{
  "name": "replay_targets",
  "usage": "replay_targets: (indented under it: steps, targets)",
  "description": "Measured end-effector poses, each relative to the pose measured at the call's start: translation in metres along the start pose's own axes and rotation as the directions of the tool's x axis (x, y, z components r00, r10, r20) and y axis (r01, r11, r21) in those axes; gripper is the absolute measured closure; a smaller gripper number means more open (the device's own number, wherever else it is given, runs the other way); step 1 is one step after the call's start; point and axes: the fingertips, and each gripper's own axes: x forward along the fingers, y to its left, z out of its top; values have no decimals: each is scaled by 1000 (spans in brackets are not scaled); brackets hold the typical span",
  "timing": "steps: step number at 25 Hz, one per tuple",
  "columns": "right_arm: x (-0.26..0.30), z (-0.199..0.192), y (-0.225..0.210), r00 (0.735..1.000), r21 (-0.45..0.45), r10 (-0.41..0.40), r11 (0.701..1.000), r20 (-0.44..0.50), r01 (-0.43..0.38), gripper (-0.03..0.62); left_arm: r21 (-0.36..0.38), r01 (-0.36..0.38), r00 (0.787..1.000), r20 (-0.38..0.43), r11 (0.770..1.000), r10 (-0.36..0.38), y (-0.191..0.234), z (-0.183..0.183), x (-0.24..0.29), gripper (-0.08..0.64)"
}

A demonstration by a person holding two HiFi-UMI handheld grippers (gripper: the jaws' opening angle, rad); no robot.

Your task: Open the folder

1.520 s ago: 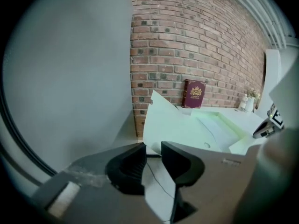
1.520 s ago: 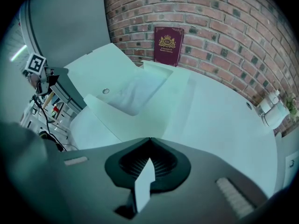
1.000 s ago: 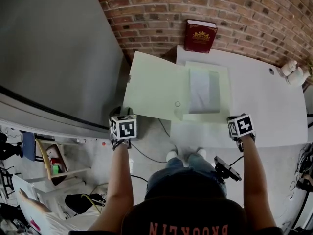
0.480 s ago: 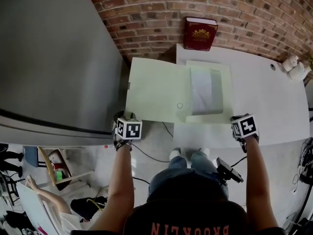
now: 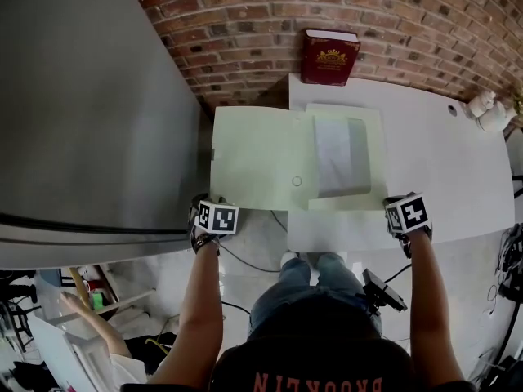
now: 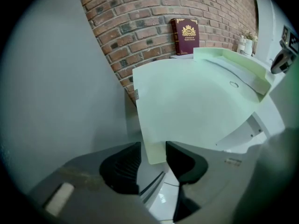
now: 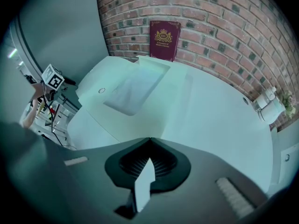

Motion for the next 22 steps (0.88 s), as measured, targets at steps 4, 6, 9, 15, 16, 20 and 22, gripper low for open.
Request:
replay_targets:
  steps: [4,6,9,15,16,20,22]
  targets:
    - [1,1,-1,1000,-5,-4,1000,-3,4,592,7,9,1000,-17,1000,-9,-6,-1,11,405]
    - [1,0,-1,1000,-5,-6,1000,-7,6,592,11,13,1000,-25,1000,-13,-8,-2,14,408]
    - [0,0,-1,1000,-1,-8,1000,-8,8,592,7,30,999,-34,1000,-29,-10,-2,15,420]
    - [-1,0,0,1000,-6,-20,1000,-3,20,592,-17,25,999,-24,1000,-25,-13,0,12,559]
    - [-1,0,0,1000,-9,-20,1000,-3,20,592,-19,25,999,-24,999,-26,-12,0,12,560]
    - [-1,3,-1,1000,-13,-11,1000,2,11,592,-37,25,999,-20,999,-26,-9,1,10,558]
    - [0,2,0,1000,-17,-8,1000,10,8,592,-59,19,1000,-13,998,-20,-7,2,6,560]
